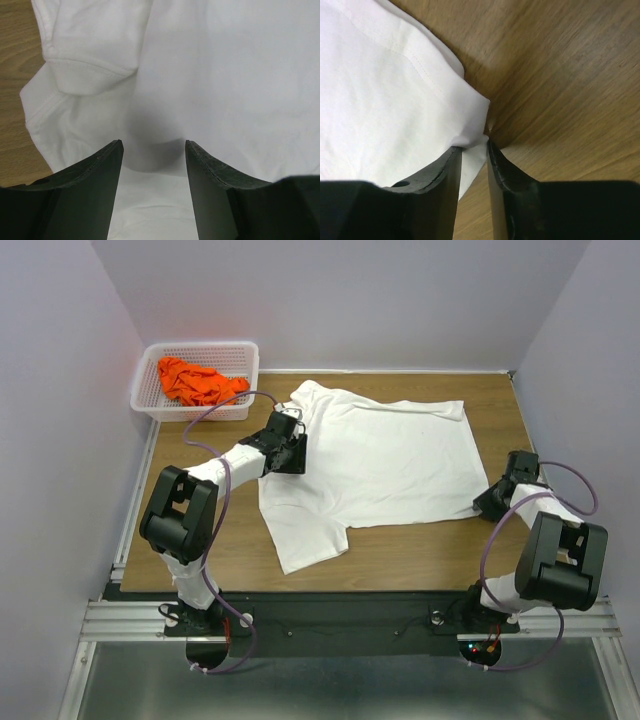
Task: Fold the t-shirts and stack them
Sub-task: Flatten the tshirt out
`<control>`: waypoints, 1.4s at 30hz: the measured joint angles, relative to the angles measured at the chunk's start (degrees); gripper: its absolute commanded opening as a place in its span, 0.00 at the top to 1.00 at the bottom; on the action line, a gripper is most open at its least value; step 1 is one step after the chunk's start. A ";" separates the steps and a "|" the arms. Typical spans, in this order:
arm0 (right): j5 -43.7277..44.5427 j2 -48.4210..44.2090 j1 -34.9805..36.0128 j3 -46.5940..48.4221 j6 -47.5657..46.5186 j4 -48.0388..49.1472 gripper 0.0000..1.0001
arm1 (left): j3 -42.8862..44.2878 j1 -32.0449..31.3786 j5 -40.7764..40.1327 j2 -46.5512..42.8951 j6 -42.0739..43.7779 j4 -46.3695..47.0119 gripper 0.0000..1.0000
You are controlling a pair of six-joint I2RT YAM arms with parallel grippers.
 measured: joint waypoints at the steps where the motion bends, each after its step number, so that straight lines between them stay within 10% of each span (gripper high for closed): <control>1: 0.00 0.37 0.00 0.09 -0.22 0.57 0.76 | 0.00 0.02 -0.02 0.00 0.02 0.00 0.36; 7: 0.00 1.14 -0.02 0.22 -1.68 1.38 0.99 | 0.00 0.00 -0.22 -0.09 0.17 0.00 0.36; 16: 4.17 0.55 0.00 4.33 -5.60 -4.83 0.99 | 0.00 0.02 -0.48 -0.09 0.26 -0.02 0.36; 29: 7.15 -5.86 0.00 9.81 -6.19 -19.76 0.51 | 0.00 0.42 -1.05 -0.09 0.59 -0.04 0.36; 42: 2.54 -1.36 0.00 12.44 -6.32 -16.39 0.59 | -0.46 0.46 -1.42 -0.44 0.55 -0.13 0.36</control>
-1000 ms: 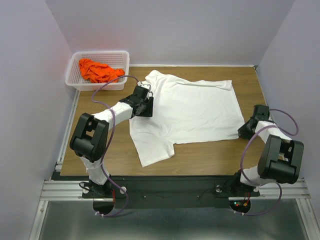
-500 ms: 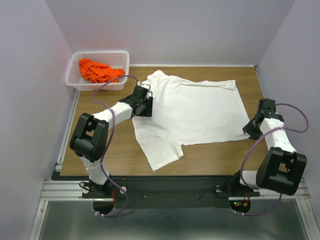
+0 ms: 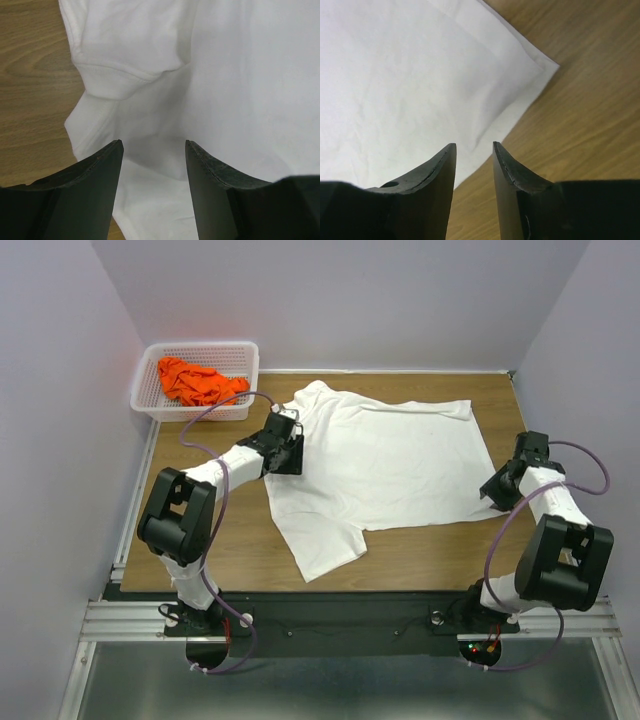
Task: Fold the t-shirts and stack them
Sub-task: Flatten the tshirt out
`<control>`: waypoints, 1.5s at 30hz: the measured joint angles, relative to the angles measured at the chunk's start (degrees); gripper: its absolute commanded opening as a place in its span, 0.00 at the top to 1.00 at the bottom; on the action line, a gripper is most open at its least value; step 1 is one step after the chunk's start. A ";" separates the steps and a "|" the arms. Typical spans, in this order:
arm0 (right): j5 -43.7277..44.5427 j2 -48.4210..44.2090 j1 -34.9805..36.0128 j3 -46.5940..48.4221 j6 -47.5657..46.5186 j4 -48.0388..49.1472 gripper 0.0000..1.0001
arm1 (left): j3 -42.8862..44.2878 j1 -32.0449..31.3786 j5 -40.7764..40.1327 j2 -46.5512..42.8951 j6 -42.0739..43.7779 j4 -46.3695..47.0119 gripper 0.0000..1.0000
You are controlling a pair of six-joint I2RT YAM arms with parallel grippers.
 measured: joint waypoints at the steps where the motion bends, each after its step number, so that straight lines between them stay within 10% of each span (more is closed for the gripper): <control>1: -0.81 1.29 0.00 -0.24 0.00 1.57 0.59 | -0.46 0.02 -0.31 -0.39 -0.04 -0.13 0.36; 45: 3.85 -5.40 -5.95 -9.90 4.59 15.37 0.60 | -9.57 3.80 0.44 -4.15 -5.62 -3.72 0.37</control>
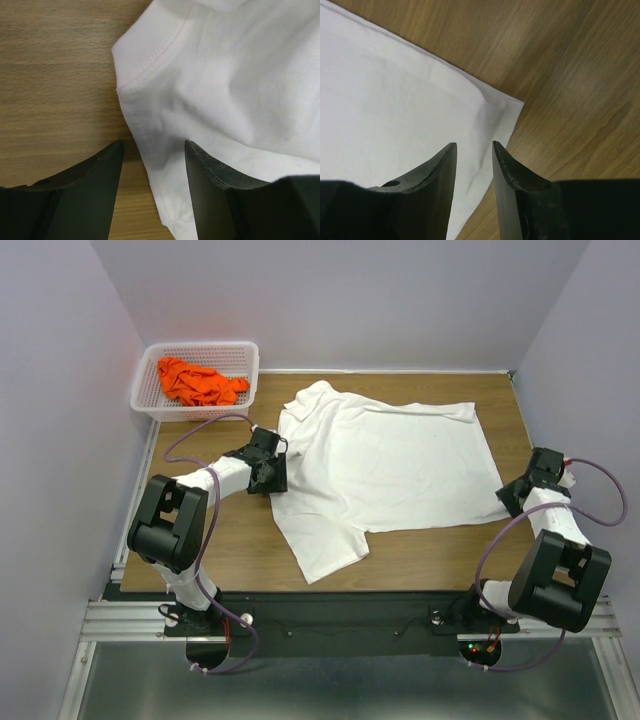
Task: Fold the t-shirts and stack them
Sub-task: Flatten the tshirt out
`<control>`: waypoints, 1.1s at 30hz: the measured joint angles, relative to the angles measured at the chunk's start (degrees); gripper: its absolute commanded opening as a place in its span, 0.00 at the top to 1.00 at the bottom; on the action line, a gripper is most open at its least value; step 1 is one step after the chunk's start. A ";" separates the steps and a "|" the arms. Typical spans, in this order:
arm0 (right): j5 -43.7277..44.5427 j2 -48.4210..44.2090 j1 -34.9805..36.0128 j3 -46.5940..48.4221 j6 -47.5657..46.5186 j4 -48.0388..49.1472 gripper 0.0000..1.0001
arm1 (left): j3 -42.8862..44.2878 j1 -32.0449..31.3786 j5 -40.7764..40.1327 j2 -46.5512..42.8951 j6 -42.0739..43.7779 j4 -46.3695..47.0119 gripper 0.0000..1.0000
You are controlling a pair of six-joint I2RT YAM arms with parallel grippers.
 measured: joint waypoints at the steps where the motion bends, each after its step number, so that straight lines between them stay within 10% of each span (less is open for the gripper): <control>1: -0.07 0.70 -0.35 0.00 0.13 0.13 0.60 | 0.00 0.00 0.00 0.00 -0.02 0.00 0.37; 33: -8.07 4.83 -3.06 -5.64 3.34 10.86 0.59 | -0.76 0.00 0.00 -0.61 0.00 0.72 0.37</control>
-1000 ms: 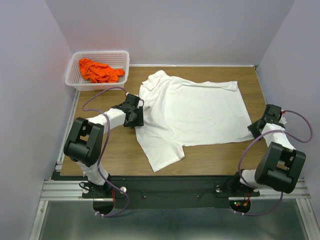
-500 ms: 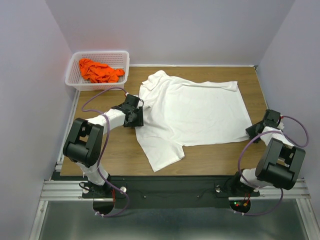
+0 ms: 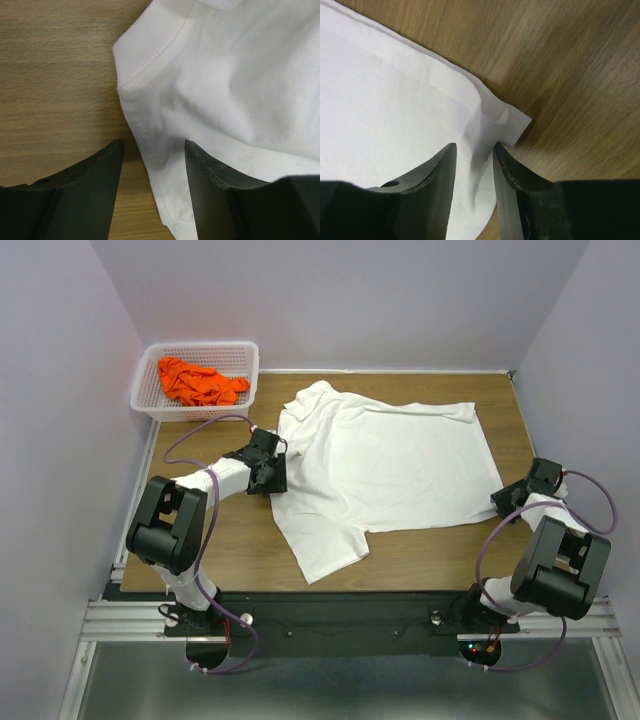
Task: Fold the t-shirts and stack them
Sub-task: Flatten the tshirt out
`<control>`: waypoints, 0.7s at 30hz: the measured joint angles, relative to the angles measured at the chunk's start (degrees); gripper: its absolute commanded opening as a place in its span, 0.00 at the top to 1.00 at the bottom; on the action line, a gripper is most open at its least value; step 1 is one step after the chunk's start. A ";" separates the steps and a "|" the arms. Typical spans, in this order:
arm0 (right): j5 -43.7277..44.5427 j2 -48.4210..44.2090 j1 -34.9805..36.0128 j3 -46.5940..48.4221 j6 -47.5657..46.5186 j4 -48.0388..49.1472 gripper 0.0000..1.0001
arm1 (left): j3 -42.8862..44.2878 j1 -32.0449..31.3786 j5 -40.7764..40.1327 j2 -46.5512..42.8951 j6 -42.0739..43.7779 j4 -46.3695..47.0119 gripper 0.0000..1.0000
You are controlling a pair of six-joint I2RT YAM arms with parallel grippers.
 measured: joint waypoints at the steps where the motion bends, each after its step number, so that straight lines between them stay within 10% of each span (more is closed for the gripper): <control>1: 0.02 0.07 0.00 0.00 0.00 0.02 0.59 | 0.00 0.00 0.02 0.00 0.00 0.00 0.37; 21: 1.79 -4.85 -4.57 -1.90 5.09 -7.98 0.23 | 0.00 0.35 -0.13 0.00 0.07 -0.42 0.37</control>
